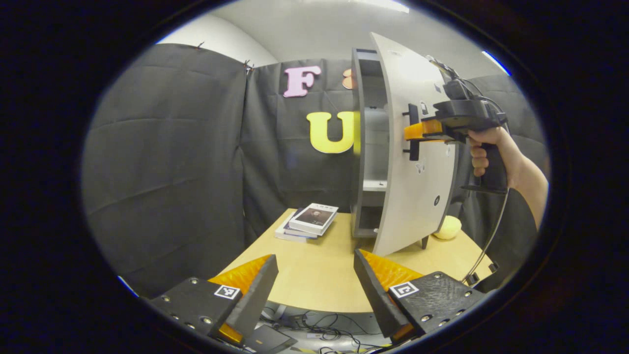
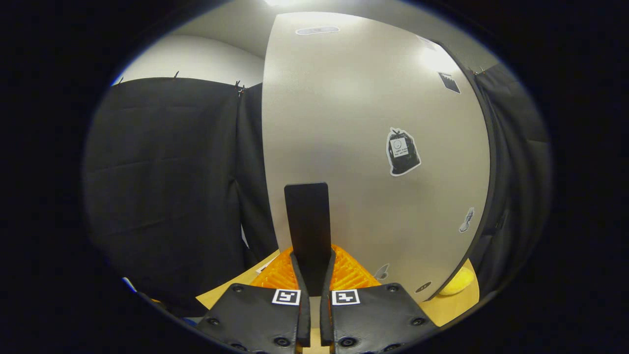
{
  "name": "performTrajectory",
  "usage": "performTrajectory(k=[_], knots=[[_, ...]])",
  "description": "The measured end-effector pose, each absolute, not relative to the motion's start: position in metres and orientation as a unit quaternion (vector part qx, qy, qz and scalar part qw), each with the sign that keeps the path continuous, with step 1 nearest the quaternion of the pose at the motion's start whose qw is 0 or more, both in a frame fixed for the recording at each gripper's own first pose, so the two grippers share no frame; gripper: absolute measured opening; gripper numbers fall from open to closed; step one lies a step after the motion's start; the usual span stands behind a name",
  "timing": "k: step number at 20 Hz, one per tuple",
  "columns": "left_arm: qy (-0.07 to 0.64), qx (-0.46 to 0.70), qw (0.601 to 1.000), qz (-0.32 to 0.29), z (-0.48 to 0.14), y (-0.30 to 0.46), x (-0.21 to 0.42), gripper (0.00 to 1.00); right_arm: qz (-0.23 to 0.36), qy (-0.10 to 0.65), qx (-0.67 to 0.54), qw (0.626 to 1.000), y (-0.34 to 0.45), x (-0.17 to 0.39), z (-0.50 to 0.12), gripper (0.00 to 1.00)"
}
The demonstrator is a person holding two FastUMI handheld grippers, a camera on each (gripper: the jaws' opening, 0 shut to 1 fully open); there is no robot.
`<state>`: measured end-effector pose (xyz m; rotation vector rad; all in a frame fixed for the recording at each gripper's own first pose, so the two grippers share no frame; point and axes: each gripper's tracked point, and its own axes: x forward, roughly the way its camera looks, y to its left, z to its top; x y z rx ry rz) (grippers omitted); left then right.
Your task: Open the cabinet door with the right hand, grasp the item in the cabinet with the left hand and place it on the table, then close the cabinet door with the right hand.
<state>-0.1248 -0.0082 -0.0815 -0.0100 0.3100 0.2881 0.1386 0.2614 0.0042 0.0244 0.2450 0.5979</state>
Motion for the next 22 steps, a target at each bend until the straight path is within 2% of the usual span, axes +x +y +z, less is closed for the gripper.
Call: performTrajectory(k=[5, 9, 13, 14, 15, 22], knots=[[0.157, -0.003, 0.976, 0.150, -0.081, -0.035, -0.136, 0.96, 0.307, 0.115, 0.018, 0.945, 0.254, 0.141, 0.002, 0.10], [0.124, 0.000, 0.980, 0.154, -0.059, -0.052, -0.141, 0.96, 0.323, 0.119, 0.023, 0.939, 0.251, 0.147, 0.005, 0.07], [0.105, 0.003, 0.981, 0.160, -0.051, -0.066, -0.139, 0.95, 0.327, 0.116, 0.026, 0.938, 0.234, 0.140, 0.008, 0.10], [0.106, 0.003, 0.981, 0.160, -0.052, -0.070, -0.139, 0.96, 0.326, 0.115, 0.025, 0.938, 0.227, 0.137, 0.009, 0.07], [0.110, 0.002, 0.981, 0.158, -0.056, -0.074, -0.137, 0.96, 0.325, 0.115, 0.026, 0.938, 0.220, 0.132, 0.009, 0.09], [0.122, 0.006, 0.986, 0.114, -0.064, -0.112, -0.108, 0.96, 0.313, 0.125, 0.035, 0.941, 0.157, 0.119, 0.014, 0.08]])
